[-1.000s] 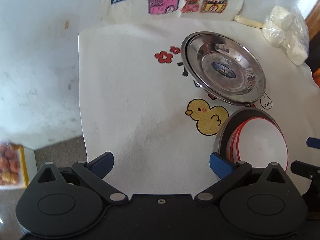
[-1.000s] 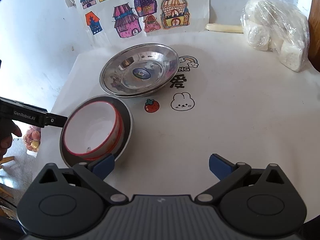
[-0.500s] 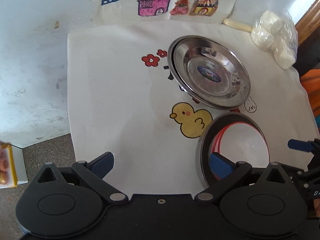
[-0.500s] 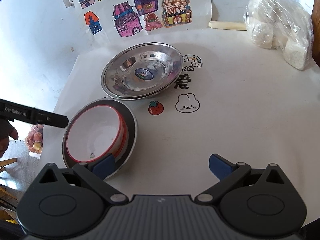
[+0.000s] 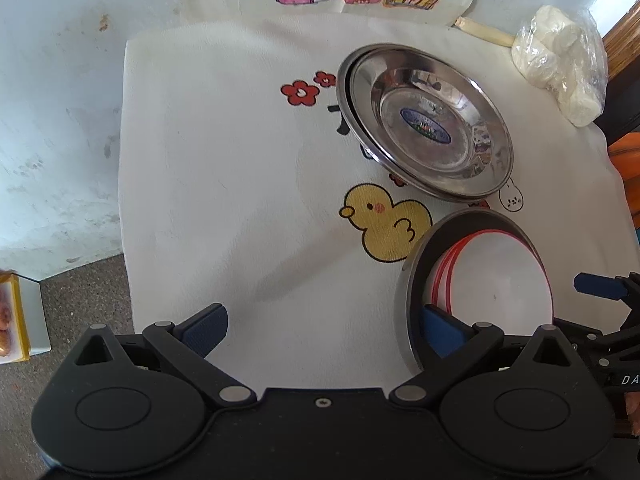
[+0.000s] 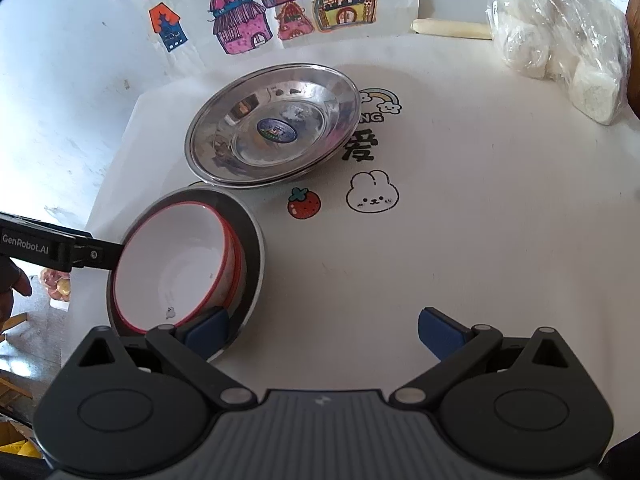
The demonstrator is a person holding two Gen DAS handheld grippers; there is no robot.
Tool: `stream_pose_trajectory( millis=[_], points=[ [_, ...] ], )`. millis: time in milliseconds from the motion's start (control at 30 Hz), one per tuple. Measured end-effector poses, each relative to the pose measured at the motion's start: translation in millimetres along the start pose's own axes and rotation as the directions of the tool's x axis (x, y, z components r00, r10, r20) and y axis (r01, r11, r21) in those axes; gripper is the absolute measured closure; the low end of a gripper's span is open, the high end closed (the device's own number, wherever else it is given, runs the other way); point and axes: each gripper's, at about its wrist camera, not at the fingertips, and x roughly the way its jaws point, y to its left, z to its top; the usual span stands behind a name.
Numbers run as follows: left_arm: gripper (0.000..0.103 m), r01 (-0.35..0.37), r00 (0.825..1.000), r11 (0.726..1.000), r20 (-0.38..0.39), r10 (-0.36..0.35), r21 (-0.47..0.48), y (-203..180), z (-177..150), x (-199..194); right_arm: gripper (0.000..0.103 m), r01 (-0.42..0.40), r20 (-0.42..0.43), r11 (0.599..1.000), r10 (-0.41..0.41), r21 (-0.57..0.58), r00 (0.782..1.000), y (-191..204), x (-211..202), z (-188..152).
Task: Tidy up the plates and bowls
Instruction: 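Close both grippers on the rim of the stack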
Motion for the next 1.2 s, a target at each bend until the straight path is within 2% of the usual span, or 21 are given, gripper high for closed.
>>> stream_pose_trajectory(
  millis=[400,600,700,867,933,1000,1200],
  points=[
    [0.002,-0.025,1.000,1.000,-0.007,0.025,-0.006,-3.8,-1.1,6.8,0.000,0.022,-0.012,0.999,-0.021,0.029,1.000,-0.7,0.8,4.0],
    [0.002,-0.032,0.999,0.999,-0.010,0.032,-0.004,-5.4,-0.8,7.2,0.000,0.069,-0.118,0.988,-0.053,0.135,0.992,-2.3,12.3,10.3],
    [0.002,-0.035,0.999,0.999,-0.010,0.035,-0.004,-5.7,-1.0,6.9,0.002,0.088,-0.129,0.988,-0.072,0.127,0.989,-0.6,17.8,12.4],
    [0.003,-0.043,0.999,0.999,-0.007,0.043,0.002,-8.4,-1.0,8.4,0.020,0.028,-0.134,0.989,-0.008,0.145,0.991,-2.3,19.6,13.6],
    [0.008,-0.034,0.999,0.999,-0.005,0.034,0.006,-9.8,-1.3,8.5,0.024,0.015,-0.134,0.988,0.007,0.155,0.991,-1.7,18.6,13.7],
    [0.015,-0.024,1.000,1.000,-0.009,0.024,0.006,-11.3,-1.8,8.5,0.033,-0.006,-0.130,0.987,0.027,0.163,0.991,-0.5,18.1,13.8],
    [0.027,0.009,1.000,1.000,-0.018,-0.009,-0.007,-10.5,-1.2,8.3,0.051,-0.039,-0.124,0.986,0.060,0.162,0.991,5.8,16.9,16.0]
  ],
)
